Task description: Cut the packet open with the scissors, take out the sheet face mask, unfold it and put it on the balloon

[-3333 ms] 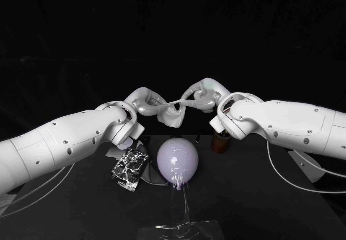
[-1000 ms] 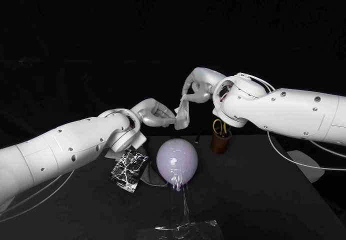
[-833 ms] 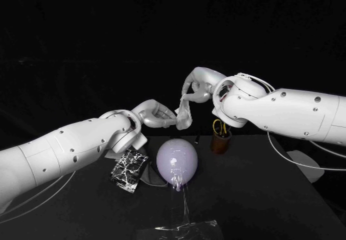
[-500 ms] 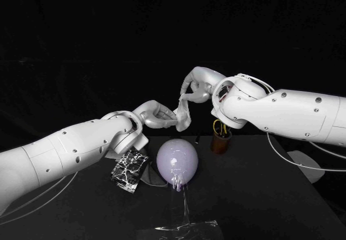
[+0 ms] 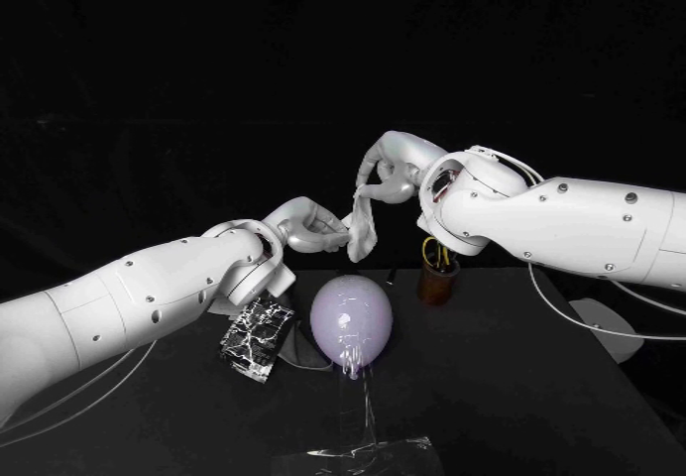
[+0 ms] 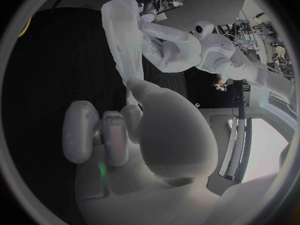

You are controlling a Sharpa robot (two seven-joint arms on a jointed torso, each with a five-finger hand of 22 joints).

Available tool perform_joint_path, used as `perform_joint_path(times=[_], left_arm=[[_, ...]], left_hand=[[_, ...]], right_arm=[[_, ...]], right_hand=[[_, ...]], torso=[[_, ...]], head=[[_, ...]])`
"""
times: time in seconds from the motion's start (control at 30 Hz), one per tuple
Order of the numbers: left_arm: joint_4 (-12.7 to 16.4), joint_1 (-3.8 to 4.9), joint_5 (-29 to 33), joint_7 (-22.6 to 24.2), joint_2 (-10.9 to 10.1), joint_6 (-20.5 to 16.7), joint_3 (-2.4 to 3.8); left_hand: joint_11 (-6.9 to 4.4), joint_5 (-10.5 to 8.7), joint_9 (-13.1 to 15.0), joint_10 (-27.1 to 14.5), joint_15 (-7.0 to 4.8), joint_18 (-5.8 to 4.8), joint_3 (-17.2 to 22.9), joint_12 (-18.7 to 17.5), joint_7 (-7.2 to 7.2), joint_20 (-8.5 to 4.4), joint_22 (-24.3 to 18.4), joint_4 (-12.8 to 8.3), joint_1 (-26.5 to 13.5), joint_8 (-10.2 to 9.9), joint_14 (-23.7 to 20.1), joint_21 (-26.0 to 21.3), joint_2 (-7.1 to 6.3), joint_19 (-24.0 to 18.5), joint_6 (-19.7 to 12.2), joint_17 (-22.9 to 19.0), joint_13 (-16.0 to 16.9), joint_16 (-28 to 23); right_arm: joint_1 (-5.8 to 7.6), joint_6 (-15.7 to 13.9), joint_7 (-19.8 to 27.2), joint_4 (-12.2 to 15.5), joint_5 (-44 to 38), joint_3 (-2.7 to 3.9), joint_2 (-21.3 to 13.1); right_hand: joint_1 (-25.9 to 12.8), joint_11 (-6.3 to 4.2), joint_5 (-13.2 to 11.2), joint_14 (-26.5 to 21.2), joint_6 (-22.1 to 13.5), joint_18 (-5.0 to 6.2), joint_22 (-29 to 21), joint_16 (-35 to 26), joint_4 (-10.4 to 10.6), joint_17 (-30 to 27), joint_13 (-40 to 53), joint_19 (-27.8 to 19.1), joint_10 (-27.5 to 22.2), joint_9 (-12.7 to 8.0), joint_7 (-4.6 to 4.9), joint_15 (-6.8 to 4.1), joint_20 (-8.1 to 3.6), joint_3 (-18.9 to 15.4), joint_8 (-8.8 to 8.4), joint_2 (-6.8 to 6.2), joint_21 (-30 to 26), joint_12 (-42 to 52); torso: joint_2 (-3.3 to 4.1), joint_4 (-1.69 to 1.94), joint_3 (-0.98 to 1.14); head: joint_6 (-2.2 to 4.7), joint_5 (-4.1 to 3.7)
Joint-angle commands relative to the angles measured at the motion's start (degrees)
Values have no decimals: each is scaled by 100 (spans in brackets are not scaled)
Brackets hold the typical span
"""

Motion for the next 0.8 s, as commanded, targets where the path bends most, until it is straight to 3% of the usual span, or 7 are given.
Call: perform_joint_path(times=[0.03, 0.13, 0.27, 0.3, 0.5, 0.53, 0.8], left_arm=[[4, 3, 126, 160, 4, -171, 6], [3, 2, 142, 155, 2, -190, 6], [4, 2, 124, 106, -2, -169, 6], [4, 2, 112, 81, -3, -150, 6], [8, 2, -42, -64, -1, -4, 3], [10, 2, -89, -91, 3, 44, 1], [28, -3, -284, -160, 12, 284, -11]], left_hand=[[-29, 29, 23, 86, -11, 116, 66, 16, -22, 6, -1, -22, 69, 48, 63, 19, 42, 61, 74, -8, -8, -23], [-56, 27, 53, 172, -33, 129, 99, 12, -41, 3, 5, -56, 106, 96, 131, 38, 62, 93, 129, -9, -12, -33], [-51, 27, 61, 184, -42, 135, 82, -31, -20, 2, 7, -82, 98, 95, 188, 48, -18, 113, 107, -6, -30, -41], [-22, 25, 51, 150, -33, 133, 30, -72, 16, 4, 5, -68, 38, 66, 201, 47, -125, 114, 54, -5, -47, -50], [71, 26, -15, 23, 22, 117, -153, -216, 116, 13, -19, 87, -233, -86, 190, 10, -403, 84, -189, -5, -99, -110], [94, 26, -33, -8, 39, 109, -255, -246, 145, 16, -29, 139, -332, -124, 174, -9, -520, 66, -244, -5, -107, -131], [119, 25, -65, -65, 77, 65, -472, -310, 161, 22, -66, 222, -412, -184, 78, -91, -648, -19, -313, -11, -108, -223]], right_arm=[[4, -8, 5, -6, -28, 6, 1], [4, -7, 1, -7, -27, 6, -2], [4, -15, 1, 1, -27, 7, -4], [4, -20, 2, 3, -27, 7, -4], [4, -50, 6, 17, -27, 9, 0], [4, -56, 7, 20, -27, 10, 1], [4, -61, 3, 16, -27, 13, 10]], right_hand=[[7, -146, 31, 599, 35, -92, 1177, 24, 3, 1509, 668, 202, 282, 8, 7, -29, -12, 44, 18, 49, 25, 29], [7, -146, 31, 599, 35, -92, 1177, 24, 3, 1509, 668, 202, 282, 8, 7, -29, -12, 44, 18, 49, 25, 29], [7, -146, 31, 599, 35, -92, 1177, 24, 3, 1509, 668, 202, 282, 8, 7, -29, -12, 44, 18, 49, 25, 29], [7, -146, 31, 599, 35, -92, 1177, 24, 3, 1509, 668, 202, 282, 8, 7, -29, -12, 44, 18, 49, 25, 29], [-4, -146, 31, 599, 35, -94, 1179, 24, -6, 1509, 678, 205, 291, 11, 7, -31, -14, 64, 24, 39, 34, 39], [-4, -146, 31, 599, 35, -94, 1179, 24, -6, 1509, 678, 205, 291, 11, 7, -31, -14, 64, 24, 39, 34, 39], [-10, -147, 31, 599, 35, -96, 1181, 24, -12, 1509, 674, 209, 290, 13, 6, -31, -15, 79, 27, 35, 45, 33]], torso=[[0, -6, -3], [0, 0, -2], [0, 1, 1], [1, 1, 0], [0, -1, 1], [1, -1, 1], [3, 2, -1]], head=[[-3, -4], [-9, -3], [-8, -7], [-8, -8], [-12, -4], [-14, -5], [-18, -10]])
